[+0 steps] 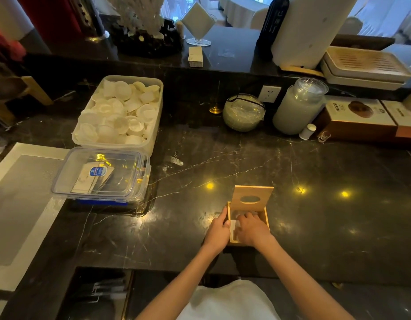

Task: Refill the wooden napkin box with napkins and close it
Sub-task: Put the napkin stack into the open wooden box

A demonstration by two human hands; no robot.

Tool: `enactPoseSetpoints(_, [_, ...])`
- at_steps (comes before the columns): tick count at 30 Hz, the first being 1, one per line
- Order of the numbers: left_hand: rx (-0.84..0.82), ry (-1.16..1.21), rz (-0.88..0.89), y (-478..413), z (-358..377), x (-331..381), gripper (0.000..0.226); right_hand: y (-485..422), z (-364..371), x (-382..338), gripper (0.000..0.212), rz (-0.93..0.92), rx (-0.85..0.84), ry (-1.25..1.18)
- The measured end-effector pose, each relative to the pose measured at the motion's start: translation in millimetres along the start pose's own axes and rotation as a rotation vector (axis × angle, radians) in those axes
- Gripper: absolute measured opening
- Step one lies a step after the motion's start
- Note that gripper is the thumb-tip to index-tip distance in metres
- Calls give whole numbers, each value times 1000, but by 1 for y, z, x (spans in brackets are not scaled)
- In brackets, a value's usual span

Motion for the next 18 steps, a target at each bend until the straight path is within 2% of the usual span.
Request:
enactPoseSetpoints(6, [-8, 7, 8, 0, 0, 1, 56, 2, 5, 3, 58, 17, -12, -67])
enactPoseSetpoints(11, [-36, 40, 29, -2, 1, 0, 56, 15, 4, -7, 74, -110, -17, -165])
enactPoseSetpoints(13, [-36, 45, 32, -3, 1, -1, 56, 24, 9, -9, 83, -129, -97, -164])
enactPoseSetpoints(16, [-30, 54, 30, -9, 2, -6, 57, 36, 22, -10, 80, -94, -308, -85])
enactPoseSetpoints(18, [-35, 54, 25, -12, 3, -8, 55, 39, 22, -16, 73, -98, -308, -42])
Point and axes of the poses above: each hand's wrist, its own y-axis away from the middle knuckle, its own z-axis out of the palm, x = y × z, the point moved 7 cm from there along -y, towards the middle knuckle, and after that the axes turned 11 degrees about -z, right-handed, at the moved point
